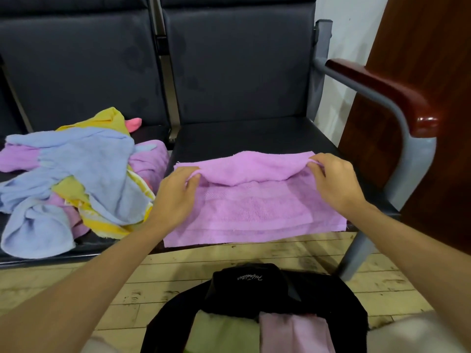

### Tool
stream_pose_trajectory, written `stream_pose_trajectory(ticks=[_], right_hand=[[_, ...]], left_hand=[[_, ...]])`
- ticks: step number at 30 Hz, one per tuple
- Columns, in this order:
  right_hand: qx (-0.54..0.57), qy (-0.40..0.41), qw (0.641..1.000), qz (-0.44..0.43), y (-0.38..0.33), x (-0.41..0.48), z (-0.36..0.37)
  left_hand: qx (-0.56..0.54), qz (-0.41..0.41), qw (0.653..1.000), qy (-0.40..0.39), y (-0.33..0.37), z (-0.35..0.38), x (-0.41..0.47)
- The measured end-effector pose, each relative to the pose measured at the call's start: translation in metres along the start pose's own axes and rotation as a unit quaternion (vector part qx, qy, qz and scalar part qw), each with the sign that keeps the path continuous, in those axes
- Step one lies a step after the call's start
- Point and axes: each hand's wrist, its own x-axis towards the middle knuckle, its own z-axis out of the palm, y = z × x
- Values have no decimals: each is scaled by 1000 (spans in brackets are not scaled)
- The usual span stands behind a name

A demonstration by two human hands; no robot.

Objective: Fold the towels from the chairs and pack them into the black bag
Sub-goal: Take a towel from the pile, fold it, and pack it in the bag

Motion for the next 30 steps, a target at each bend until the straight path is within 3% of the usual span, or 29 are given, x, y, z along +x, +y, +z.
stream_pose_trajectory(ticks=[4,9,15,19,22,26,30], right_hand=[[19,37,999,-9,1,-11,-26],[-2,38,999,-32,9,-29,-48],[-10,-38,994,-97,9,-47,-69],[18,-79,994,-78,8,-50,-81],[-15,-170,985,-38,12,-50,-75],[-67,-195,978,-17,12,-46,-60],[-101,-157,982,40,4,-40,-46]], left_hand=[[-32,-8,999,12,-1,-28,-10],[-71,-32,997,-27,-2,-60,-31],[-64,-31,988,-136,-7,-78,-47],[-30,-53,969,-240,-15,-83,-45],[21,-70,959,-275,-19,-74,-45],[7,-68,968,-241,-11,-61,-40],[98,-41,986,-130,-23,-42,-24]])
